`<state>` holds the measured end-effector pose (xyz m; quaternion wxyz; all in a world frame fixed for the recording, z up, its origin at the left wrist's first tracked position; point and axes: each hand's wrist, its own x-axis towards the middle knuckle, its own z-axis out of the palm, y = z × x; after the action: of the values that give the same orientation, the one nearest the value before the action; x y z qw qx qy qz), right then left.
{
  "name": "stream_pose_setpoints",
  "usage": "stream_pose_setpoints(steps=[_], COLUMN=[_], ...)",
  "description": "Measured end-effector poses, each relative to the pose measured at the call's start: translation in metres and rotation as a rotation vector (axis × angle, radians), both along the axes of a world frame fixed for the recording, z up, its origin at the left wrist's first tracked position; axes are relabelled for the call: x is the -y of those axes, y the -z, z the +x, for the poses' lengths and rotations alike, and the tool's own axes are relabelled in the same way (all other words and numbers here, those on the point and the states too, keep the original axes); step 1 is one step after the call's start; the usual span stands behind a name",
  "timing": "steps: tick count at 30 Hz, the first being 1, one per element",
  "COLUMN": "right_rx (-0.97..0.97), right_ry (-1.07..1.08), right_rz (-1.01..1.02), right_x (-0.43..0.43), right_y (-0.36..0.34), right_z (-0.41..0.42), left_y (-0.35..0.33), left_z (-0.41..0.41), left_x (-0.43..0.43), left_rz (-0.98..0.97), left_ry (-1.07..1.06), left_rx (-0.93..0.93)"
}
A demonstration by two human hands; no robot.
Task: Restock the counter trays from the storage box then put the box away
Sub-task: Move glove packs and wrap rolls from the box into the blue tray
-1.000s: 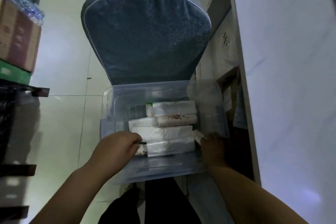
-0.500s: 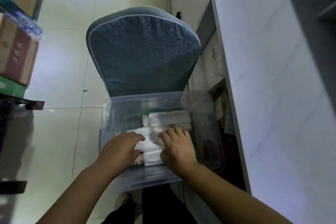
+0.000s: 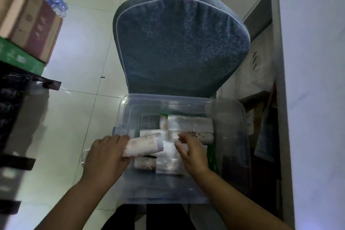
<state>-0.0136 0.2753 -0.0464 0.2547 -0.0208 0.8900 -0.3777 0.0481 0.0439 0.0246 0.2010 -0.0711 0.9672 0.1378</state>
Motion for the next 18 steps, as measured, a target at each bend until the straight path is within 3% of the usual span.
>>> stream_pose_setpoints(steps=[3, 6, 9, 18], right_rx=[-0.020, -0.153, -0.180, -0.187], right_ry=[-0.159, -0.606, -0.744, -0.743], right_rz=[0.208, 0.502, 0.739, 0.627], right_x=[-0.005, -0.003, 0.005, 0.008], right_y=[0.050, 0.097, 0.118, 0.143], right_z=[-0.021, -0.031, -0.037, -0.052], left_y=[0.015, 0.031, 0.045, 0.059], left_z=[-0.007, -0.017, -0.025, -0.029], left_x=[0.004, 0.000, -0.004, -0.006], left_rz=[-0.057, -0.101, -0.128, -0.166], left_ry=[-0.015, -0.008, 0.004, -0.008], left_rx=[0.033, 0.079, 0.047, 0.006])
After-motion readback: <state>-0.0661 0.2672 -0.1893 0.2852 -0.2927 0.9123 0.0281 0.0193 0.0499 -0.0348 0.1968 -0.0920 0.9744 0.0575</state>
